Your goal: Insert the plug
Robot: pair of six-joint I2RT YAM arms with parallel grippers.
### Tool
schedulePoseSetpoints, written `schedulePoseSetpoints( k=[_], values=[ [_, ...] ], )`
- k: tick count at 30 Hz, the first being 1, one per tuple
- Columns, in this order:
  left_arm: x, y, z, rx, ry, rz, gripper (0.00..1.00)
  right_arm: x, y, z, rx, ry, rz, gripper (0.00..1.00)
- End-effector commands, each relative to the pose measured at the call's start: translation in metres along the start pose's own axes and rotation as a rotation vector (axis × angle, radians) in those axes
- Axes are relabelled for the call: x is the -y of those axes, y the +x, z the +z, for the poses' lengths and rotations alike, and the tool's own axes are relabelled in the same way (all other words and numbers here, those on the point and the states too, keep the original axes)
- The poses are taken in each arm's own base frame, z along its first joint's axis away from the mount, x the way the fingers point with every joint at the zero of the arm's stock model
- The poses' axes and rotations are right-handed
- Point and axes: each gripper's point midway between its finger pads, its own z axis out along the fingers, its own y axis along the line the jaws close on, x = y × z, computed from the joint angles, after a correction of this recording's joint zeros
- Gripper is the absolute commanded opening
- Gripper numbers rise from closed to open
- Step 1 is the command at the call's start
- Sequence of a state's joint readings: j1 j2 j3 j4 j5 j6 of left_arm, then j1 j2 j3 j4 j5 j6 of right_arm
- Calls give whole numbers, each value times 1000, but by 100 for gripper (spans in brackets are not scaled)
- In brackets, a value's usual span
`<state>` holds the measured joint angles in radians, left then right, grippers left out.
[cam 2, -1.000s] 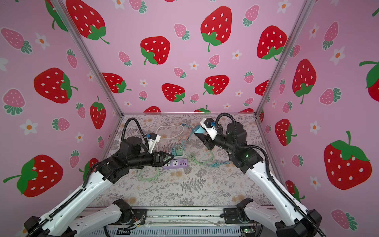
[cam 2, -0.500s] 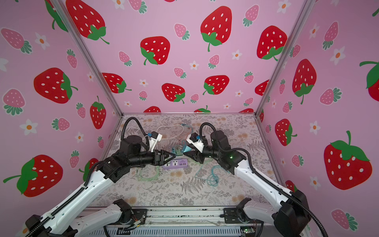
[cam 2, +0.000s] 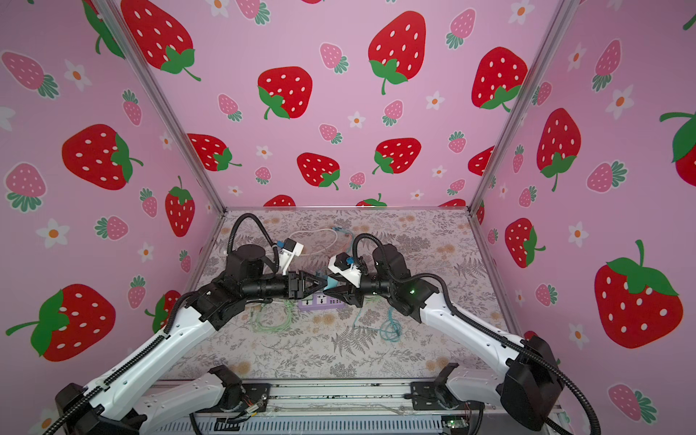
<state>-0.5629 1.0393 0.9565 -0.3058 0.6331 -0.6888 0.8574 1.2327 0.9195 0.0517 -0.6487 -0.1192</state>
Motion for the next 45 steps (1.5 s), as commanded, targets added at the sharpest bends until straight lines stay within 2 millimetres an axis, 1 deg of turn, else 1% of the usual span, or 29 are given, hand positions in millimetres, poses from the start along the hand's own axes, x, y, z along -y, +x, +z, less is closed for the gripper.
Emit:
schedulePoseSetpoints(
  k=[1,5,11,13,14,15,17,18,20,22,24,28,30,35,39,41,42,45],
  values=[
    [9,-4,1,-4,47,-5,60,-4,-11,4,32,-20,-55,15],
    [9,-3,2,-16,52,-13,52,-2,-12,7,25,-8,-70,15],
    [6,-2,2,-21,46,-21,33,0,-11,10,11,-2,-80,16],
    [6,-2,2,-19,45,-21,30,0,-11,10,8,2,-83,16],
    [5,-2,2,-19,44,-23,27,1,-11,10,6,3,-81,19],
    [5,-2,2,-17,45,-21,24,2,-11,10,6,9,-79,24],
    [3,-2,2,-15,42,-24,16,3,-9,9,0,18,-71,29],
    [2,-3,2,-10,41,-25,12,4,-9,9,-3,25,-64,33],
    [1,-4,3,-2,41,-24,7,5,-9,5,-1,49,-43,43],
    [-1,-6,3,7,40,-24,1,7,-9,1,0,75,-15,50],
    [-3,-8,3,21,30,-18,0,7,-13,-8,15,106,7,58],
    [-5,-14,0,59,18,-1,0,11,-21,-26,54,196,58,68],
    [-5,-18,-1,79,19,12,0,13,-27,-36,88,235,102,72],
    [-4,-28,-1,140,26,36,0,10,-41,-52,236,251,282,72],
    [5,-43,-6,231,66,66,0,-1,-44,-63,391,196,423,71],
    [9,-50,-8,273,86,75,0,-3,-40,-65,450,172,481,70],
    [12,-53,-9,291,100,80,0,-8,-44,-72,495,153,488,70],
    [20,-60,-11,330,148,92,0,-10,-42,-72,540,123,522,70]
  ],
)
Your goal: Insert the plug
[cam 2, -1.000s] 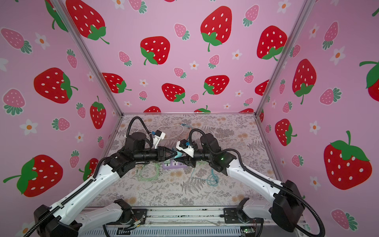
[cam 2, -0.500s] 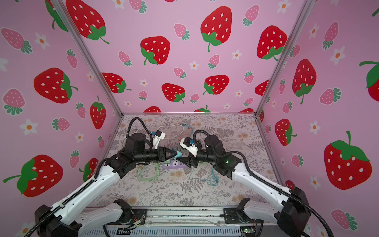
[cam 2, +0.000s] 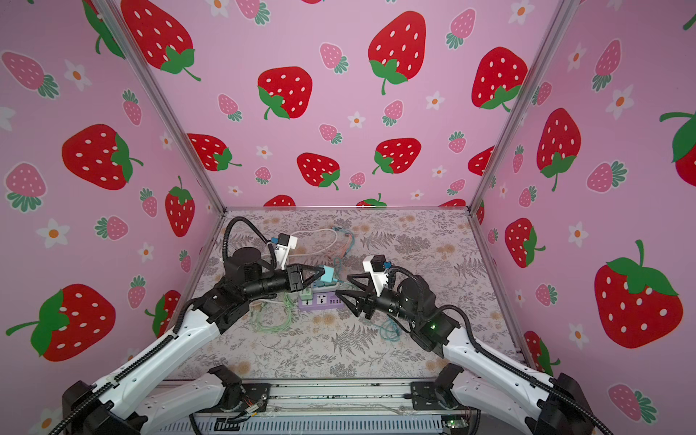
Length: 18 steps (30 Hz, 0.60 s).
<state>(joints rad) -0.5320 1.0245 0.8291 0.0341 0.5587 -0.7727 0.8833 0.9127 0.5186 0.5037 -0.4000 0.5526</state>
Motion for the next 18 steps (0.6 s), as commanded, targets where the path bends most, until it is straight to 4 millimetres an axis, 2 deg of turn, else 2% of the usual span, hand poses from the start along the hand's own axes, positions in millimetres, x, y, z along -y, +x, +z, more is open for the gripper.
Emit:
schedulePoseSetpoints(
  k=[1,2,11,18],
  values=[
    [29,-29,-5,127,114,54,0,-24,-41,-8,184,-111,92,70],
    [31,-31,-5,140,132,57,0,-17,-33,-2,168,-104,123,70],
    [51,-42,-11,221,259,74,0,-21,-47,9,247,-196,225,72],
    [65,-41,-18,236,341,87,0,-19,-61,15,330,-236,273,65]
  ],
)
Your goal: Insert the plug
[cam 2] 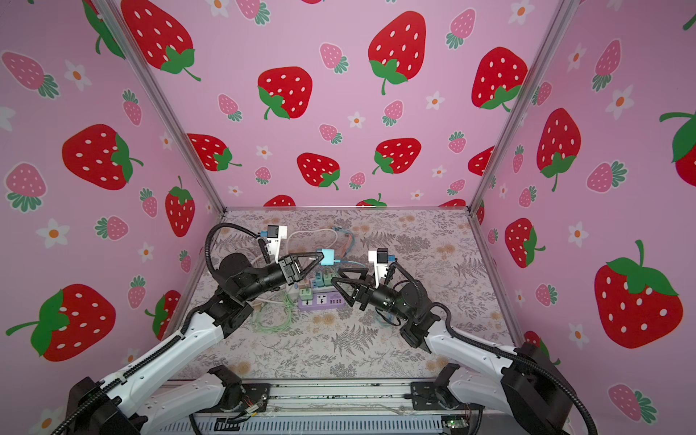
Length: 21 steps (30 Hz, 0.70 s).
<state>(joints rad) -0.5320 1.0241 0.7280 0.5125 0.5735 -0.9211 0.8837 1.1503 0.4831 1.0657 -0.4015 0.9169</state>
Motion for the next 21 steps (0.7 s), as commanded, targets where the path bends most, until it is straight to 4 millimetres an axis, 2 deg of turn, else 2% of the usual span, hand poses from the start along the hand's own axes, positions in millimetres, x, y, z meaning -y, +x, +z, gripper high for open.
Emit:
schedulePoseSetpoints(
  k=[1,7,20,21],
  values=[
    [23,-8,-5,37,98,27,0,-23,-27,2,114,-103,24,64],
    [24,-1,-9,26,102,37,0,-30,-36,11,134,-154,33,61],
    [31,10,-13,8,132,66,0,-29,-41,33,125,-190,64,52],
    [30,11,-13,6,132,67,0,-30,-41,34,122,-196,69,48]
  ],
)
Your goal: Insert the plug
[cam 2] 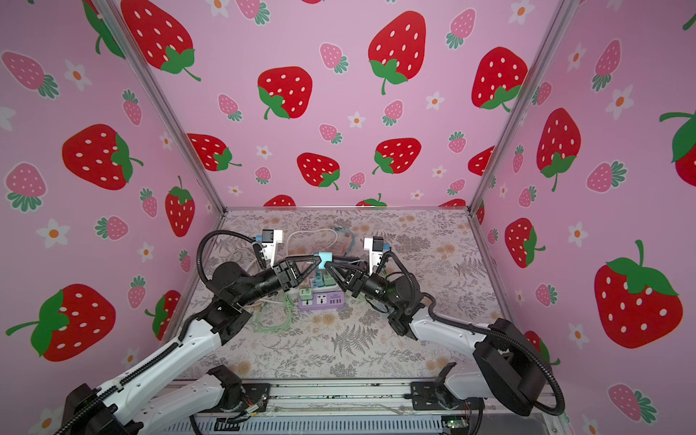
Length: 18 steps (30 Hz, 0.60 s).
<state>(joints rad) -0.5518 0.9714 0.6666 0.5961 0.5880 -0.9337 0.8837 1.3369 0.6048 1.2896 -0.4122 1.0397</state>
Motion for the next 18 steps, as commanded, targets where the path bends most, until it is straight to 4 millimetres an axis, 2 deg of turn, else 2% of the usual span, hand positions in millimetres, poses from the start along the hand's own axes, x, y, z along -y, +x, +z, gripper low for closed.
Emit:
schedulePoseSetpoints(
  k=[1,7,15,16,17,18],
  values=[
    [14,3,-3,-6,59,44,0,-19,-12,6,29,-81,14,46],
    [13,4,-7,-5,39,72,0,-21,-8,9,1,-101,29,27],
    [6,7,-9,-19,-21,89,0,-26,-5,9,-23,-124,20,19],
    [2,7,-10,-25,-41,82,4,-26,-5,9,-25,-123,14,19],
    [0,8,-10,-37,-56,75,19,-26,-4,8,-30,-117,5,18],
    [-1,10,-11,-51,-64,69,28,-24,-4,8,-35,-103,-2,17]
  ],
)
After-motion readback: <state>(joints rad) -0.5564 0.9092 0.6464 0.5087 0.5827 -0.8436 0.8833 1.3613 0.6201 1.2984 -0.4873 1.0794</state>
